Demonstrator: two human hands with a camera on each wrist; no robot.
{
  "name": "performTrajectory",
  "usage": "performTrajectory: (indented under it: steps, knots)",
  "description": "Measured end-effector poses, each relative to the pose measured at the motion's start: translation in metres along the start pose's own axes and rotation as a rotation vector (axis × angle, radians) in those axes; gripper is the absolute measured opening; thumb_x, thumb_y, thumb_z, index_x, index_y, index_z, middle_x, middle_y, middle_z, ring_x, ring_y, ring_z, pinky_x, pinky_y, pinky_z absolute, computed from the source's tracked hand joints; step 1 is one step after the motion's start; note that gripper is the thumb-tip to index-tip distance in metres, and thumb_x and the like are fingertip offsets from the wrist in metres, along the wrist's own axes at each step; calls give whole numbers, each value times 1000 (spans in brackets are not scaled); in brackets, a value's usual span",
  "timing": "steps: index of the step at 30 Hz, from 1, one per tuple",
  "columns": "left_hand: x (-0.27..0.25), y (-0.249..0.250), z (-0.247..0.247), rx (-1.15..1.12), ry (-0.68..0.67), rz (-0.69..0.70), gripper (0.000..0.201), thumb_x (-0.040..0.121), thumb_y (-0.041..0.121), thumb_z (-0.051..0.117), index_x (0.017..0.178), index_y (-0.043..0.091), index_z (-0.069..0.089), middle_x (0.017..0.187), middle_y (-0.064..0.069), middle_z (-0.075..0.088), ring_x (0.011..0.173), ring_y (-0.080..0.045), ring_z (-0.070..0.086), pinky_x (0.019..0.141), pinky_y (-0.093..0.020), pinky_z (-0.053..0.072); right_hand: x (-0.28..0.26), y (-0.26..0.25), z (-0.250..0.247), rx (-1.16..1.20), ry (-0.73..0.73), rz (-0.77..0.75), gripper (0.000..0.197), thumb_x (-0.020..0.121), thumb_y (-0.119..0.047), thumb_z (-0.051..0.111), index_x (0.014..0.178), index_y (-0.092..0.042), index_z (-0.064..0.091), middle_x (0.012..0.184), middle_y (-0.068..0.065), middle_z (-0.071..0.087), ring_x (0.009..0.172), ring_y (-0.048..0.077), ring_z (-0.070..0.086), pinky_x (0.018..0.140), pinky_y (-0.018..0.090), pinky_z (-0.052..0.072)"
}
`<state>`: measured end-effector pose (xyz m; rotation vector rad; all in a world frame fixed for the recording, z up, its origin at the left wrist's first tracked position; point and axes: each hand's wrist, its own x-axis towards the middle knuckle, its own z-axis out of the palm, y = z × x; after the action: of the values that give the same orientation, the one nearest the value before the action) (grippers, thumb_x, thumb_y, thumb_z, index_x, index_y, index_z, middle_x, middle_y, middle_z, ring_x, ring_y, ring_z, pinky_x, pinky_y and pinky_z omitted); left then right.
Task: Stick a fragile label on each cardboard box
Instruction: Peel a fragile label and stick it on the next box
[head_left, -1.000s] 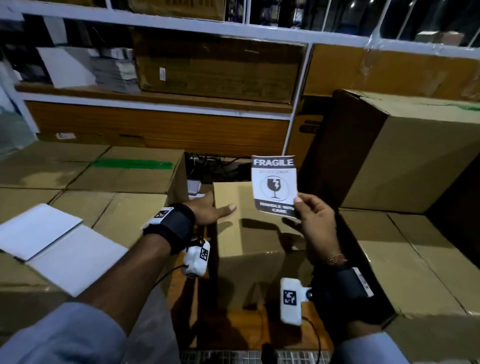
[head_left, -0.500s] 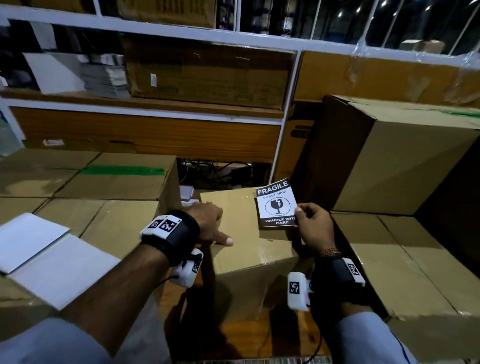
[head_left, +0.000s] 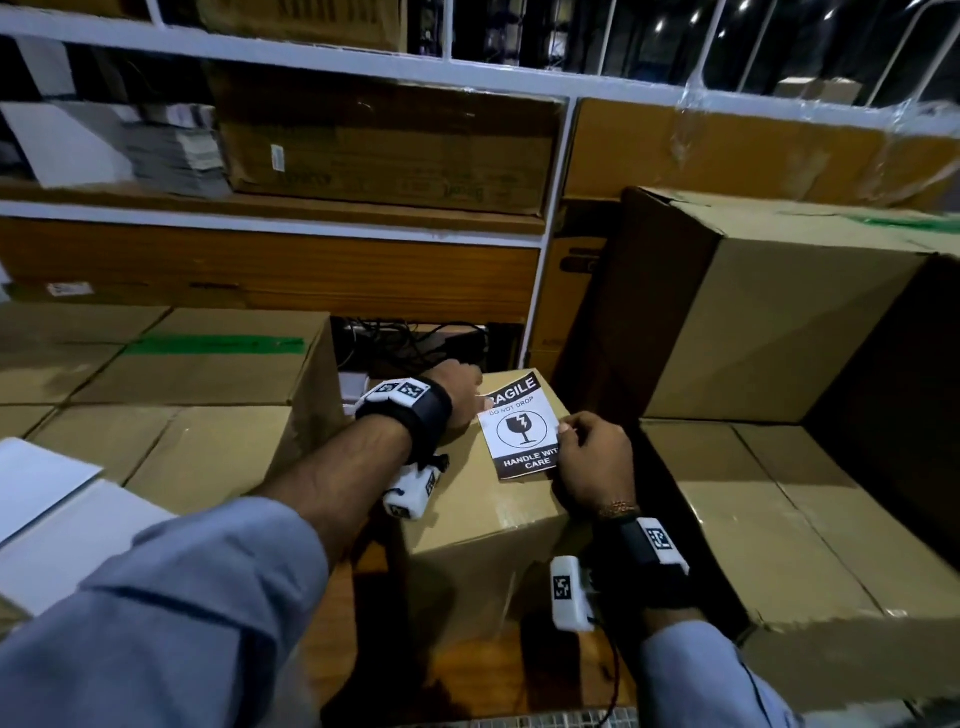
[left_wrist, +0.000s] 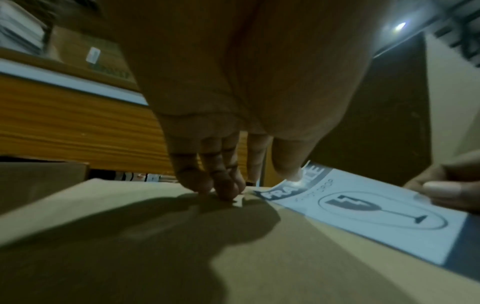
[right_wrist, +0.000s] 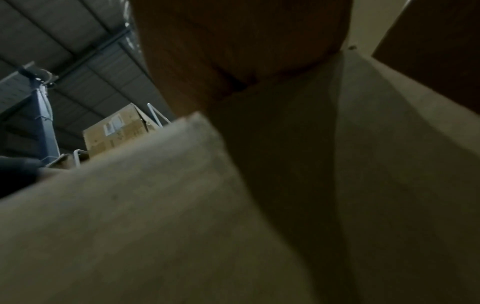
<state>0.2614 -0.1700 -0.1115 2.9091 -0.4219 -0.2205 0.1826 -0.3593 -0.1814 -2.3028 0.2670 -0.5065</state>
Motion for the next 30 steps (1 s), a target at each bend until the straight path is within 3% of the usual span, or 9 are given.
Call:
performTrajectory:
  steps: [6,9,14,18,21,26,30]
  knots:
    - [22,-1,4,-49,17,1,30,98,37,68,115,13,70,119,-7,69,111,-27,63,81,-30,46,-2,2,7,-89,62,45,25,101,-34,50,109,-22,71,106,10,66,86,22,60,74,31,47]
    - [32,0,9,-90,26,-17,25,96,32,70,108,9,72,111,-9,72,105,-28,66,80,-33,50,-5,1,6,-117,74,79,26,104,-34,48,114,-22,69,112,10,62,84,19,51,76,29,41]
    - [40,1,13,-102,41,-6,35,93,33,75,123,19,63,129,-8,62,116,-28,59,82,-30,44,-7,-3,4,-156,70,104,29,107,-37,44,119,-24,67,116,9,59,85,17,47,77,29,38]
    - [43,-1,17,-79,27,25,55,93,38,74,144,24,57,139,-10,60,123,-30,58,98,-38,50,-7,-5,5,-173,74,118,27,106,-40,44,117,-28,66,117,7,57,83,19,49,76,30,39]
    - [46,-5,20,-80,19,45,54,94,47,70,144,28,59,140,-10,60,124,-31,59,103,-40,50,-8,-4,6,-149,89,105,25,106,-39,44,114,-29,66,113,6,57,81,19,49,75,31,39]
    - [48,-5,21,-91,37,19,50,99,52,58,139,23,62,134,-11,56,116,-33,59,96,-40,51,-9,-1,9,-32,144,96,23,106,-41,46,115,-32,65,107,4,58,85,19,54,76,34,44]
    - [49,-5,18,-135,97,45,32,103,42,55,109,15,69,115,-11,63,98,-27,59,76,-32,42,-9,3,10,12,165,105,23,106,-40,47,116,-33,66,106,4,60,89,20,57,81,37,50]
